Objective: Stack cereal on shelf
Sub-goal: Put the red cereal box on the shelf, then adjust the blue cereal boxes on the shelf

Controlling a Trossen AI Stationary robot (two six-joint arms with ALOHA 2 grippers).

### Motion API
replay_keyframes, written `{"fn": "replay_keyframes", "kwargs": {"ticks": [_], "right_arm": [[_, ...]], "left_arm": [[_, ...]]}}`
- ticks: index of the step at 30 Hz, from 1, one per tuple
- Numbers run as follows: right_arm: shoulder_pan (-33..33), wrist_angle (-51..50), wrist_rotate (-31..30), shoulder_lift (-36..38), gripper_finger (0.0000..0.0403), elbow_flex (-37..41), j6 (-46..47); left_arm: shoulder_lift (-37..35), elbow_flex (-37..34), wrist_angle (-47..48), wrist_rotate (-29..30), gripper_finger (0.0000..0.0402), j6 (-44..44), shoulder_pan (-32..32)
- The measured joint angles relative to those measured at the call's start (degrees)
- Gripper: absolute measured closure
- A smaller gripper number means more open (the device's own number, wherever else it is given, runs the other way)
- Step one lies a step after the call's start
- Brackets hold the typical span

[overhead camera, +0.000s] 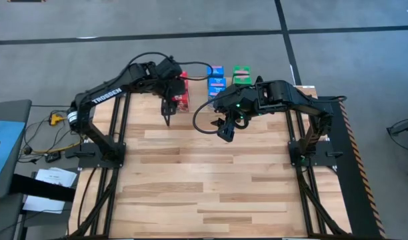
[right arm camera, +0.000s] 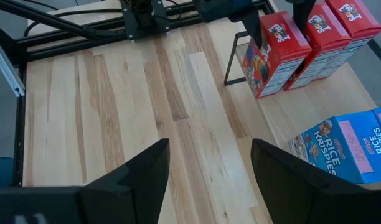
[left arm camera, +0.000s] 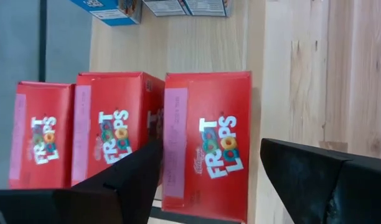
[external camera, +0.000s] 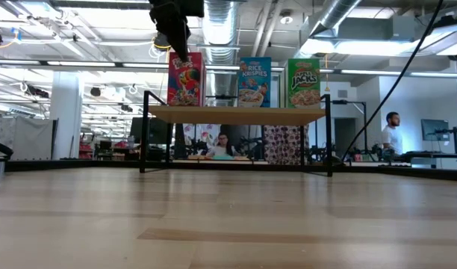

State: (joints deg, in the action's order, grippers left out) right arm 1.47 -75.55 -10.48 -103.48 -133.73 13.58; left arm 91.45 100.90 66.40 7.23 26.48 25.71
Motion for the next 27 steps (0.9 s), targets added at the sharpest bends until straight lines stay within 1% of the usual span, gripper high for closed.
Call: {"fn": "replay_keyframes", "kwargs": {"ticks": [18,23,27], "right_arm": [[0.0,1.9,0.0,0.0,0.0152,0.0,0.0],[0.0,1.9,0.0,0.0,0.0152,0.0,0.0],[0.0,1.9,0.0,0.0,0.0152,0.0,0.0]], "left_arm": [[-3.8,0.0,0.3,1.2,0.0140,-0.8,-0.8],[-4.8,0.0,0.1,2.6,0.0140,-0.2,-2.2],[-6.4,0.0,0.0,2.6,0.0140,0.8,-3.1]]}}
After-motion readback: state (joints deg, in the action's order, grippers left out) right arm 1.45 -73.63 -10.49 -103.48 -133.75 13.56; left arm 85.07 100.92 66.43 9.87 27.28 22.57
